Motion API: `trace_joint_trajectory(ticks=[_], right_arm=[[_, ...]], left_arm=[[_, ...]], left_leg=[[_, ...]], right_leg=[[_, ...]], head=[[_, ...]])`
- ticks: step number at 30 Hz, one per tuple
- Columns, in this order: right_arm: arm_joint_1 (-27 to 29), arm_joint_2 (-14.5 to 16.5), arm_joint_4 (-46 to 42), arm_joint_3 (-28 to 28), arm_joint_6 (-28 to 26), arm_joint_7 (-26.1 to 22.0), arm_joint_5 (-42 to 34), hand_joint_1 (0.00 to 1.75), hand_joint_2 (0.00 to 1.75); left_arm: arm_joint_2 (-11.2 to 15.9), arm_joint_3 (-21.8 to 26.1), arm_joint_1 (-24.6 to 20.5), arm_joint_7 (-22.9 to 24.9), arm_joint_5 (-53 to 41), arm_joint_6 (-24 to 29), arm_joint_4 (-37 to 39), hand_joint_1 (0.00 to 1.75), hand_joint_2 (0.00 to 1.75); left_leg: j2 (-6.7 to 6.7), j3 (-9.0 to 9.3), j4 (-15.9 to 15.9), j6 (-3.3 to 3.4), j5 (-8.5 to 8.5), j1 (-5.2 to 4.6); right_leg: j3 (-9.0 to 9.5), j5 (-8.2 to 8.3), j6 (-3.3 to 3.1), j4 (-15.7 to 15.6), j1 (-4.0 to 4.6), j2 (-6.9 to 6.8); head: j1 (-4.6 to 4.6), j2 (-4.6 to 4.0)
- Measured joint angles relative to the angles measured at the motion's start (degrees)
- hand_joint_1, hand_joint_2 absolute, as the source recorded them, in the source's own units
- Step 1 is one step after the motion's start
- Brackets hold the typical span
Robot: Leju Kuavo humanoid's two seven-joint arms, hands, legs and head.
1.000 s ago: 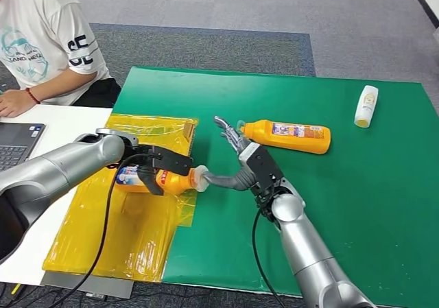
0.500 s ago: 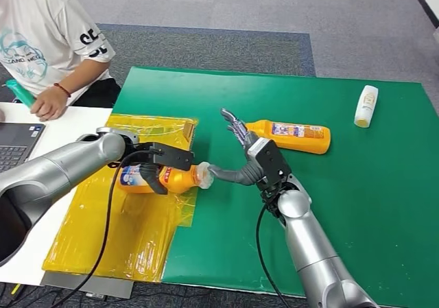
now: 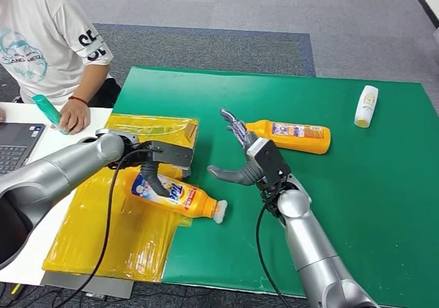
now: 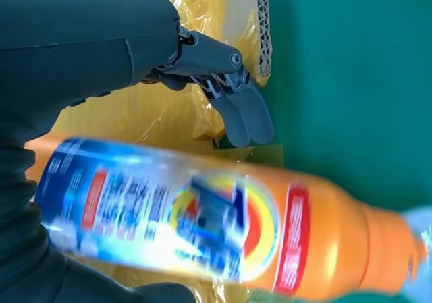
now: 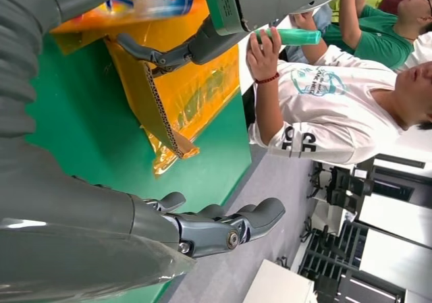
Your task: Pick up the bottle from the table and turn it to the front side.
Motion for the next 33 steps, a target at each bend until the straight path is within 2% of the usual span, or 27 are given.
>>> trace_joint_trajectory(ticks=[12, 17, 20, 22, 25, 30, 32, 33], right_arm=[[0.03, -0.01, 0.42, 0.0, -0.09, 0.14, -0.09, 0.0, 1.75], [0.54, -0.17, 0.44, -0.11, 3.38, 0.04, -3.93, 0.0, 1.75], [1.19, -0.82, 0.46, -0.66, 9.22, -0.39, -9.88, 0.0, 1.75], [1.8, -1.65, 0.47, -1.1, 12.45, -1.03, -13.54, 0.0, 1.75], [3.32, -3.22, 0.31, -1.65, 14.37, -1.74, -16.62, 0.0, 1.75], [7.8, -5.39, -2.26, -2.21, 15.37, -1.81, -18.62, 0.0, 1.75], [9.58, -5.97, -3.71, -2.27, 15.15, -1.53, -18.7, 0.0, 1.75], [10.02, -6.1, -4.07, -2.27, 15.1, -1.43, -18.72, 0.0, 1.75]], left_arm=[[0.34, 0.97, 1.41, -1.55, 0.05, 2.47, -0.12, 0.0, 1.75], [2.41, 5.35, 5.58, -7.19, 0.75, 8.58, -2.98, 0.0, 1.75], [4.33, 11.67, 11.76, -11.66, -0.05, 13.8, -7.44, 0.0, 1.75], [5.23, 17.68, 17.52, -14.56, -2.03, 16.65, -11.87, 0.0, 1.75], [5.67, 28.35, 27.26, -17.58, -6.69, 19.66, -19.69, 0.0, 1.75], [3.61, 44.31, 42.69, -20.47, -12.26, 20.69, -32.13, 0.0, 1.75], [2.22, 49.75, 47.6, -21.53, -13.31, 20.56, -36.27, 0.0, 1.75], [1.89, 51.01, 48.77, -21.78, -13.52, 20.49, -37.21, 0.0, 1.75]], left_leg=[[0.0, 0.01, 0.0, 0.0, 0.0, 0.0], [0.01, 0.01, 0.0, 0.0, -0.01, 0.0], [0.02, 0.01, 0.0, 0.0, -0.04, -0.01], [0.02, 0.01, 0.0, 0.01, -0.08, -0.01], [0.03, 0.01, 0.0, 0.04, -0.13, -0.03], [0.05, -0.01, 0.0, 0.12, -0.27, -0.05], [0.05, -0.01, 0.0, 0.13, -0.31, -0.05], [0.05, -0.01, 0.0, 0.13, -0.31, -0.05]], right_leg=[[0.0, 0.0, 0.0, 0.0, 0.0, 0.0], [0.0, -0.01, -0.01, 0.0, 0.0, 0.01], [0.0, -0.04, -0.02, -0.02, -0.02, 0.01], [0.0, -0.08, -0.01, -0.05, -0.03, 0.01], [0.0, -0.09, 0.01, -0.12, -0.05, 0.02], [-0.01, -0.13, 0.02, -0.18, -0.07, 0.06], [-0.01, -0.16, 0.03, -0.18, -0.06, 0.06], [-0.01, -0.17, 0.03, -0.18, -0.06, 0.06]], head=[[0.0, 0.0], [0.0, -0.01], [0.01, -0.01], [0.01, 0.0], [0.02, 0.0], [0.0, 0.0], [0.01, 0.0], [0.01, 0.0]])
